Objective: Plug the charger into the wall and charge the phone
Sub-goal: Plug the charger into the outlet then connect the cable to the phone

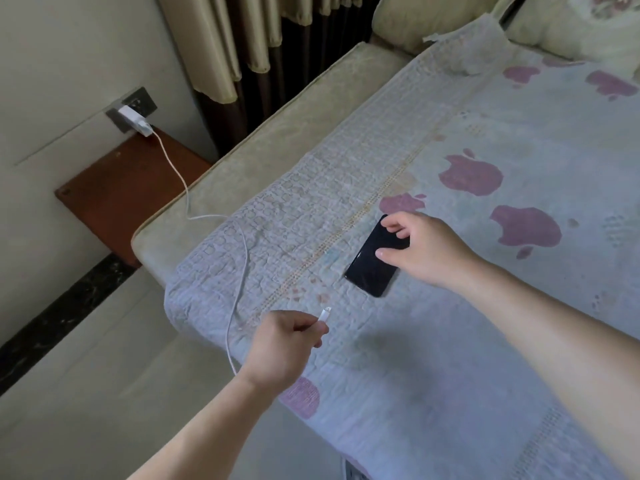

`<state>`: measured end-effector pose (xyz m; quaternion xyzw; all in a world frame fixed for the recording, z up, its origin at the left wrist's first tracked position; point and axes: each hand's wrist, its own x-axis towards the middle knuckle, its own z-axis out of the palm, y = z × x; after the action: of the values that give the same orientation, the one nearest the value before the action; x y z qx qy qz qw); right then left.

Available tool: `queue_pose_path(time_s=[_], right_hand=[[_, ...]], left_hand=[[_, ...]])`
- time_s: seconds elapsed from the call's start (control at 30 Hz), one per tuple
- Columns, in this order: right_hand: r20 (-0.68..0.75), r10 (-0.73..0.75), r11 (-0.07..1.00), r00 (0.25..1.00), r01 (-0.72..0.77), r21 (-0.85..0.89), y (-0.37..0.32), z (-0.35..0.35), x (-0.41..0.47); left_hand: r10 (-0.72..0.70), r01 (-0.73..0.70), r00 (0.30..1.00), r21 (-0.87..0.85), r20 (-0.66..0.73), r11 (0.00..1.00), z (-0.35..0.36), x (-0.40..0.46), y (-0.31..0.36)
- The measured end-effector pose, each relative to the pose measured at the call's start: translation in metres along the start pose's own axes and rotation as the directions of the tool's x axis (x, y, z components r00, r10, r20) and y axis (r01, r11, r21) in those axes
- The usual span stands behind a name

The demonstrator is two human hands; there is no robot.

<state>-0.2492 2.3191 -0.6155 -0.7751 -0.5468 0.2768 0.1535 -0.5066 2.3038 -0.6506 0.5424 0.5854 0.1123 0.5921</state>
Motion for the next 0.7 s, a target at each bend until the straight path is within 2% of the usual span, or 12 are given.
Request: queue_pose_path(time_s=[0.13,0.27,0.5,0.7], right_hand=[[0.036,-0.027,0.995,0.999,0.03,-0.092,0.026,-0.006,0.025],[0.094,-0.022,0.989,0.995,0.035,-0.147,0.05,-0.007,0.046],[0.152,-0.019,0.979,0.988,0.049,-0.198,0.074,-0.001,0.078],[0.211,0.04,0.993,0.977,-0.014,-0.121,0.086,0.012,0.107]], left_hand=[[-0.074,0.074,0.997,-0.001,-0.024,0.997,0.028,0.024,-0.002],[-0.087,0.088,0.995,0.023,-0.043,0.996,0.051,0.045,-0.004],[0.054,-0.043,0.998,0.24,-0.038,0.97,0.069,0.068,-0.003],[0.096,-0.045,0.989,0.386,-0.113,0.921,0.081,0.079,-0.007]])
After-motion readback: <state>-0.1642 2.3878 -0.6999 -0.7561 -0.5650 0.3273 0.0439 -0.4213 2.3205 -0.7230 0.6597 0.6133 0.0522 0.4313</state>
